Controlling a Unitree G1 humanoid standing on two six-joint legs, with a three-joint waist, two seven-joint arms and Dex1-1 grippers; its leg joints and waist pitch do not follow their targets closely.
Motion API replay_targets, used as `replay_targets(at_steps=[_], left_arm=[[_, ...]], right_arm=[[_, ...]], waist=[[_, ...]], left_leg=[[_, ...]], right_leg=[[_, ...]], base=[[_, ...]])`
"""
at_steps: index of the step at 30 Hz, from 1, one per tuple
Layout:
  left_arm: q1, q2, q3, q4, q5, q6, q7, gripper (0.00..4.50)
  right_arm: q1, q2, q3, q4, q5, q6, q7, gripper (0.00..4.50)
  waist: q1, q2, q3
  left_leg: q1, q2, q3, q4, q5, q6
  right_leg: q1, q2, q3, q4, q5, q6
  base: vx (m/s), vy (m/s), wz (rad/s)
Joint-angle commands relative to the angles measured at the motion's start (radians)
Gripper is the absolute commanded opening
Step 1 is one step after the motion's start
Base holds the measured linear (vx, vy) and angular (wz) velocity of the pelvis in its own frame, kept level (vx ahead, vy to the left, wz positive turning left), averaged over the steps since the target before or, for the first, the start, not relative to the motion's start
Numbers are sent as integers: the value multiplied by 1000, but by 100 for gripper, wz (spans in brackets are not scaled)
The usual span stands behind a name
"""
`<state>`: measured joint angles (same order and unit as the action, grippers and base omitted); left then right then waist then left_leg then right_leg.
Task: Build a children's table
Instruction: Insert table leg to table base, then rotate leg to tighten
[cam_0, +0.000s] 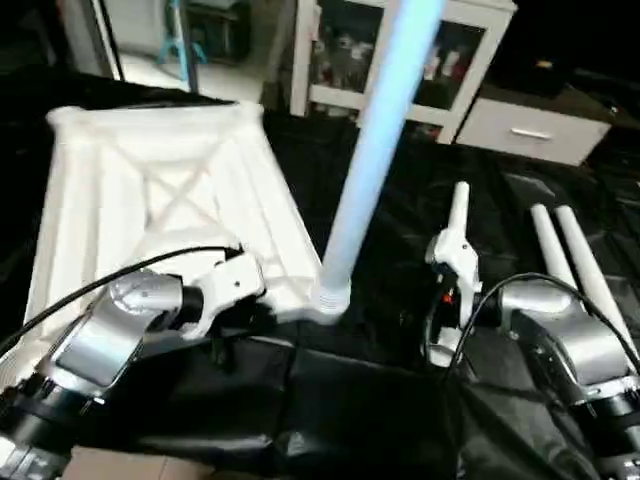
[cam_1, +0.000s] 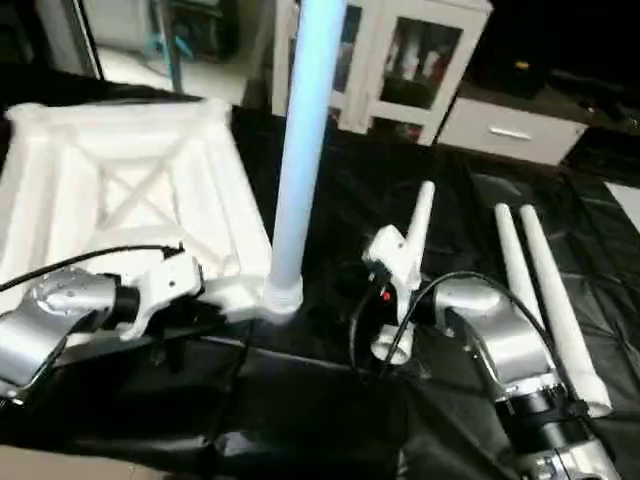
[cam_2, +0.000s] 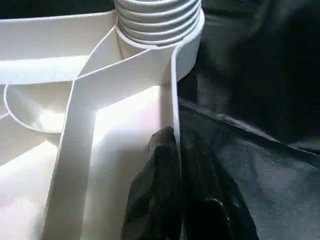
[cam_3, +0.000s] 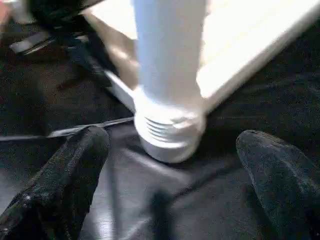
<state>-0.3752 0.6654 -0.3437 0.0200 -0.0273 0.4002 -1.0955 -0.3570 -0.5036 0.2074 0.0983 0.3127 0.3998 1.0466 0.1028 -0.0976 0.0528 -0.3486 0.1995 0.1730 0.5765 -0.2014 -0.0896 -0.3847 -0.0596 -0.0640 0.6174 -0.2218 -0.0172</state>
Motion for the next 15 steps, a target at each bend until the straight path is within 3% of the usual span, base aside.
replay_targets(at_steps=[1, 8, 15], left_arm=[[20, 6, -74, -10, 10, -14, -52, 0], [18, -4, -94, -26, 18, -24, -60, 0], [12, -15, -106, -18, 26, -37, -72, 0]], right_arm=[[-27, -11, 11, -6, 12, -17, 37, 445], [-68, 24, 39, 44, -7, -48, 69, 445], [-116, 64, 62, 117, -38, -85, 71, 445]], waist=[[-1, 16, -54], [2, 18, -52], [6, 15, -55]], left_leg=[[14, 41, -5, -61, -46, 34], [15, 43, -6, -62, -106, 0], [13, 40, -5, -59, -90, -9]], right_leg=[[44, -81, 54, -48, 46, -229], [38, -84, 55, -50, -45, -216], [39, -82, 54, -45, -22, -209]], base=[[0, 0, 0], [0, 0, 0], [0, 0, 0]])
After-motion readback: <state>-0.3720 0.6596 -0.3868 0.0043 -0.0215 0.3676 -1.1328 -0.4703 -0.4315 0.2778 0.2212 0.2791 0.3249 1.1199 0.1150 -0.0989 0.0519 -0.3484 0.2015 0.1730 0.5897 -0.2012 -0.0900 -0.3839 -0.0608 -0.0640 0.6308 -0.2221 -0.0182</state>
